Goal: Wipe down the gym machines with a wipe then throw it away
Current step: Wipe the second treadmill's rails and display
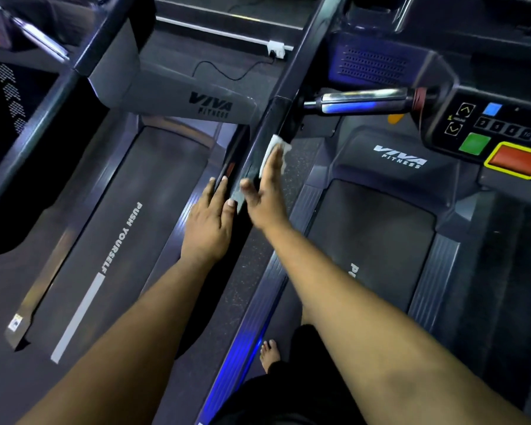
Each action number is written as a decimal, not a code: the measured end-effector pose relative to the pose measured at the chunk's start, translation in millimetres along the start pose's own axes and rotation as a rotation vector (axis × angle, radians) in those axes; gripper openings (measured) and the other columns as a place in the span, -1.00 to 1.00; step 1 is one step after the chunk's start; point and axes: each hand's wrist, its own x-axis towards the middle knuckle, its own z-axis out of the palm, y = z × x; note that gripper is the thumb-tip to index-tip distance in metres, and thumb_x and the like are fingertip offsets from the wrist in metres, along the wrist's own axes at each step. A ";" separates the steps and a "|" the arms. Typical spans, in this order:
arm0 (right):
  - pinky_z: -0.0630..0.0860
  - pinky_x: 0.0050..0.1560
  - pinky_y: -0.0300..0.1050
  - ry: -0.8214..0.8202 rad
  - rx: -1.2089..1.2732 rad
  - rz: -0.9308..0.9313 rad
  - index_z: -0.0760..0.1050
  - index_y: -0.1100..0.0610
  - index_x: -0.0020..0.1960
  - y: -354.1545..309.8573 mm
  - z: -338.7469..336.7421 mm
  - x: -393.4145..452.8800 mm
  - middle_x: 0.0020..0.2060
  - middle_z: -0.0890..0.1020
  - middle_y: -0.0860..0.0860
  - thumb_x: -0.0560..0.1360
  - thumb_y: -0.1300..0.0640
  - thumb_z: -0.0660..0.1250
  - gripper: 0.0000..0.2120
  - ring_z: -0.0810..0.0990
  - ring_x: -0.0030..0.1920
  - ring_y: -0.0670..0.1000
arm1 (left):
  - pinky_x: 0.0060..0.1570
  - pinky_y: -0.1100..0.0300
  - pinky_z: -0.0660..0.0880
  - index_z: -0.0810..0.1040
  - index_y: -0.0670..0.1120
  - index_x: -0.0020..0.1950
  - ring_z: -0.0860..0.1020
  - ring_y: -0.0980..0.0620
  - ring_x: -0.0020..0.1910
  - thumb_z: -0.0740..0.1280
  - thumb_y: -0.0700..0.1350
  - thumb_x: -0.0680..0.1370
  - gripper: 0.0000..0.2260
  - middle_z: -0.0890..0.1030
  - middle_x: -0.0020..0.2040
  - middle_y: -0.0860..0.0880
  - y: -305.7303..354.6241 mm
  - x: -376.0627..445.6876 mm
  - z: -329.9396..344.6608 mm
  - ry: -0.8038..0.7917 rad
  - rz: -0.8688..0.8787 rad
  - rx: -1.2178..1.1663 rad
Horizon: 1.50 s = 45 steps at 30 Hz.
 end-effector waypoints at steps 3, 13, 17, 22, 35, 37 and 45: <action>-0.09 0.62 0.03 -0.016 -0.176 -0.019 -0.26 0.29 0.61 2.7 -5.0 4.0 0.62 -0.23 0.19 0.41 -0.58 -0.10 0.16 -0.24 0.63 0.10 | 0.48 0.28 -0.02 0.17 0.02 0.66 0.08 0.08 0.63 0.07 0.04 0.75 -0.54 0.14 0.67 0.00 -13.9 -21.8 -2.8 -0.008 0.003 -0.018; -0.13 0.59 -0.06 -0.033 0.125 0.041 -0.31 0.04 0.60 -6.4 49.7 -107.4 0.61 -0.24 0.07 0.43 -0.58 -0.10 0.01 -0.25 0.62 0.01 | 0.56 0.13 0.08 0.20 -0.01 0.65 0.10 0.10 0.63 0.04 0.09 0.73 -0.51 0.17 0.65 0.02 -56.7 -85.7 -13.8 -0.057 0.038 -0.023; -0.03 0.42 -0.14 0.073 0.250 0.298 -0.29 -0.07 0.64 -18.8 25.3 -52.3 0.63 -0.23 -0.03 0.15 -0.76 -0.15 0.26 -0.07 0.60 -0.01 | 0.53 0.19 0.05 0.17 0.04 0.66 0.10 0.10 0.62 0.05 0.10 0.74 -0.52 0.16 0.66 0.04 -63.4 -95.5 -11.1 -0.044 0.039 -0.022; -0.21 0.52 -0.34 0.043 0.261 0.169 -0.30 0.04 0.62 -21.1 69.1 -133.8 0.58 -0.27 -0.16 0.38 -0.64 -0.11 0.09 -0.34 0.50 -0.35 | 0.59 -0.05 0.14 0.14 0.04 0.66 0.09 0.10 0.63 -0.04 0.21 0.70 -0.45 0.17 0.66 0.02 -87.5 -110.7 -8.0 -0.071 0.073 -0.039; 0.03 0.47 -0.38 0.181 -0.058 0.131 -0.03 0.09 0.64 -38.9 89.7 -172.3 0.62 0.02 -0.04 0.73 0.07 0.05 -0.47 0.00 0.60 -0.13 | 0.59 -0.21 0.00 0.00 0.09 0.68 -0.01 0.10 0.65 -0.05 0.18 0.73 -0.48 0.05 0.68 0.04 -123.0 -159.1 -8.8 -0.124 -0.009 -0.104; 0.03 0.52 -0.34 0.146 -0.120 0.058 -0.01 0.07 0.62 -35.8 103.4 -216.5 0.60 0.02 -0.09 0.72 0.07 0.07 -0.48 -0.04 0.59 -0.21 | 0.59 -0.22 -0.06 -0.03 0.11 0.68 -0.03 0.10 0.65 -0.04 0.14 0.74 -0.49 0.01 0.69 0.06 -128.2 -169.7 -11.7 -0.139 -0.035 -0.119; -0.05 0.59 -0.22 -0.214 -0.253 -0.089 0.10 0.12 0.61 -44.7 98.1 -296.4 0.60 0.04 -0.08 0.69 0.19 0.13 -0.49 -0.09 0.62 -0.11 | 0.57 -0.27 -0.05 0.07 0.14 0.67 -0.01 0.05 0.65 0.00 0.21 0.71 -0.48 0.01 0.69 0.07 -134.7 -200.4 -29.5 -0.241 -0.081 -0.147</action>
